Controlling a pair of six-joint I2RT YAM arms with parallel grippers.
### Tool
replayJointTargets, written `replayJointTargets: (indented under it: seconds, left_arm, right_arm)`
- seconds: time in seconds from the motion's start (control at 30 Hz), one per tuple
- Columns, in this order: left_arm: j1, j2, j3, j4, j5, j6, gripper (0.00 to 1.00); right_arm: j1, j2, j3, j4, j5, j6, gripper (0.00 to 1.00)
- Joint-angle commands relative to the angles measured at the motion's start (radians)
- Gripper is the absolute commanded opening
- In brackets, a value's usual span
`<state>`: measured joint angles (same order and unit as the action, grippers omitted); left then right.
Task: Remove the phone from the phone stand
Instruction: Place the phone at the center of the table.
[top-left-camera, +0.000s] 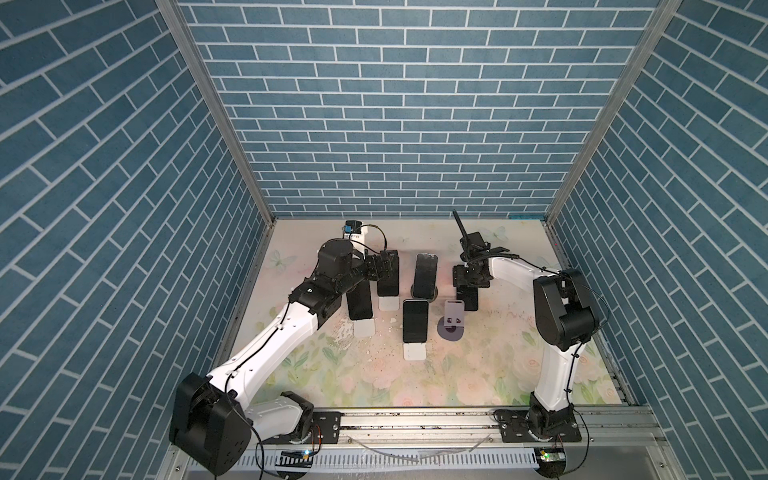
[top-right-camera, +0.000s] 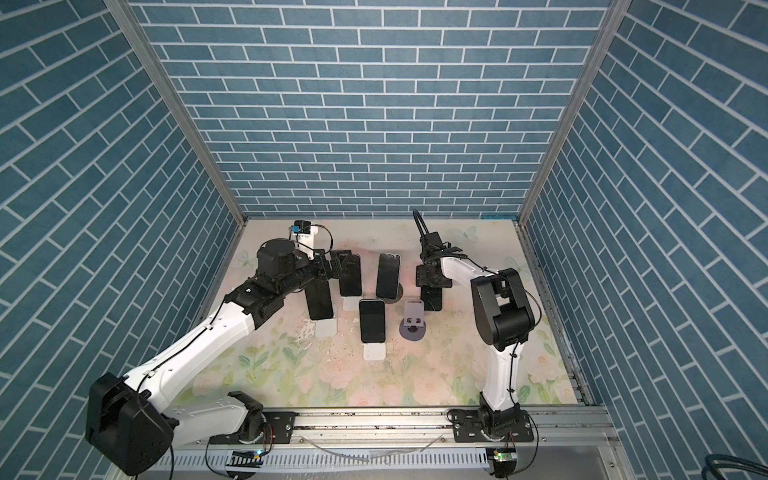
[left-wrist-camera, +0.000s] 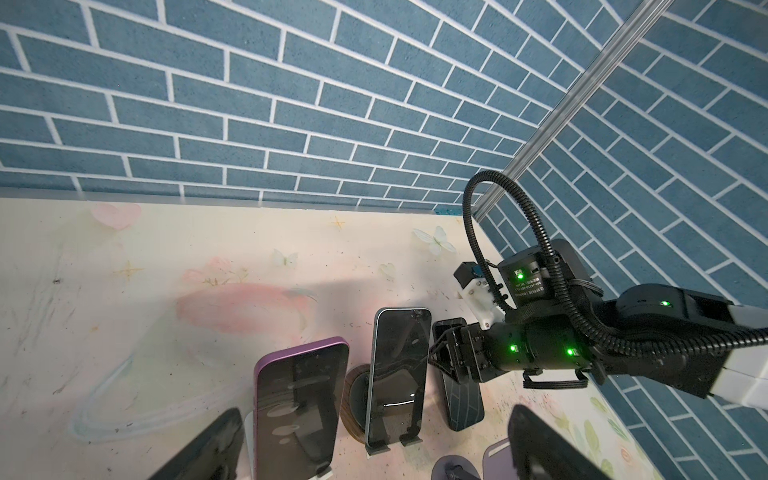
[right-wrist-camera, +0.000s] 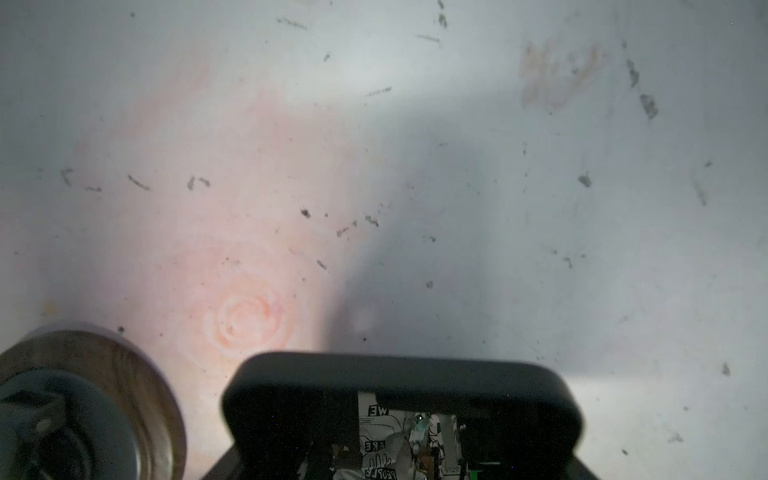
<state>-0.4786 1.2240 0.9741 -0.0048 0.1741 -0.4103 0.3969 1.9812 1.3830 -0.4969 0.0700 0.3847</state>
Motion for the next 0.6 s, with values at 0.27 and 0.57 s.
replayJointTargets:
  seconds: [0.27,0.57]
  left_arm:
    - [-0.008,0.009,0.016,-0.003,0.004,0.018,1.00]
    - [-0.008,0.003,0.002,0.005,-0.003,0.021,1.00]
  right_arm:
    - [-0.004,0.079,0.068,-0.008,0.051,0.008,0.40]
    - [-0.005,0.120,0.071,-0.004,0.052,0.020,0.40]
